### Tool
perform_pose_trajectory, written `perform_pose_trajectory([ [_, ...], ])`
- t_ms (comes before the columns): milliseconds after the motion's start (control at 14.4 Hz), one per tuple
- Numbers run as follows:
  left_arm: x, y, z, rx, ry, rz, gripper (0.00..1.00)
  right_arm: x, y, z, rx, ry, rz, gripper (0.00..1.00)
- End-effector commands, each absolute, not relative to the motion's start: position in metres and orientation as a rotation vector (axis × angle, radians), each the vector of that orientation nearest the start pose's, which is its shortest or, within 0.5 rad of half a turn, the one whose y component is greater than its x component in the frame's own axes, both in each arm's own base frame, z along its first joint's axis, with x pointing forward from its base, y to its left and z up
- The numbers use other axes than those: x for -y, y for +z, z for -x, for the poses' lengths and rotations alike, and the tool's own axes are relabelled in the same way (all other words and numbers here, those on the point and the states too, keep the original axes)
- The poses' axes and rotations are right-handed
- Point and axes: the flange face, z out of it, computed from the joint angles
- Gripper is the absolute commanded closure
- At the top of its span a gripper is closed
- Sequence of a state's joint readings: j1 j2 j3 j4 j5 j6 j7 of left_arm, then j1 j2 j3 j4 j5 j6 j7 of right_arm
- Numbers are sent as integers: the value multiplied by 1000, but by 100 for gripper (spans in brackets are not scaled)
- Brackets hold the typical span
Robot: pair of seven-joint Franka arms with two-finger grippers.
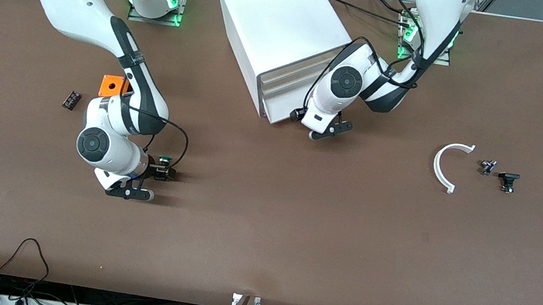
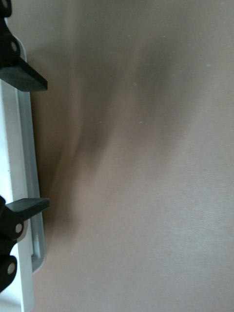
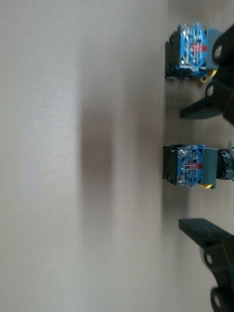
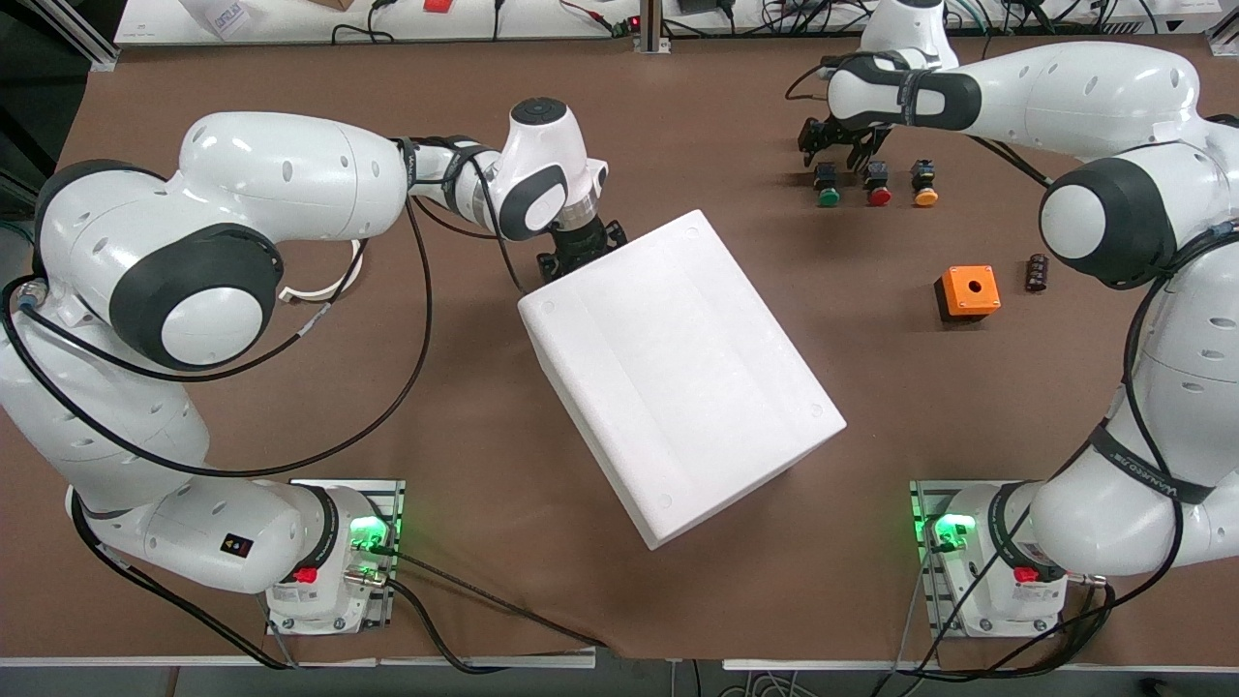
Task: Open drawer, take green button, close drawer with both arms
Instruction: 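Carry the button toward the buttons while the left gripper pushes the drawer shut, then set the green button beside the red button and open the right gripper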
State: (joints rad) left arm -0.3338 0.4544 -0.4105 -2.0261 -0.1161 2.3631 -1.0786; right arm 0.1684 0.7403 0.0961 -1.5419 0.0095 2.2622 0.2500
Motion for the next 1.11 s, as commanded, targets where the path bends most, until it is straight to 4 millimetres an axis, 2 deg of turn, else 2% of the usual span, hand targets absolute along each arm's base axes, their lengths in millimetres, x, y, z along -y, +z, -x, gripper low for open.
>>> perform_pose_trajectory([
  [0, 408, 238, -419, 681, 399, 3127, 4, -149, 260, -696, 24, -34, 3097, 0],
  [139, 415, 240, -413, 659, 405, 3135, 4, -125, 293, -700, 73, -87, 3110, 0],
  [208, 419, 241, -408, 650, 409, 3138, 4, -118, 312, -699, 42, -98, 3113, 0],
  [347, 429, 240, -398, 617, 432, 3145, 4, -90, 351, -697, 13, -100, 3132, 0],
  [554, 434, 239, -392, 594, 437, 3146, 4, -80, 417, -674, -4, -62, 3138, 0],
  [901, 443, 240, -383, 560, 440, 3151, 2, -70, 500, -635, -20, -24, 3139, 0],
  [1040, 448, 237, -377, 541, 448, 3150, 2, -63, 526, -621, -37, -17, 3139, 0],
])
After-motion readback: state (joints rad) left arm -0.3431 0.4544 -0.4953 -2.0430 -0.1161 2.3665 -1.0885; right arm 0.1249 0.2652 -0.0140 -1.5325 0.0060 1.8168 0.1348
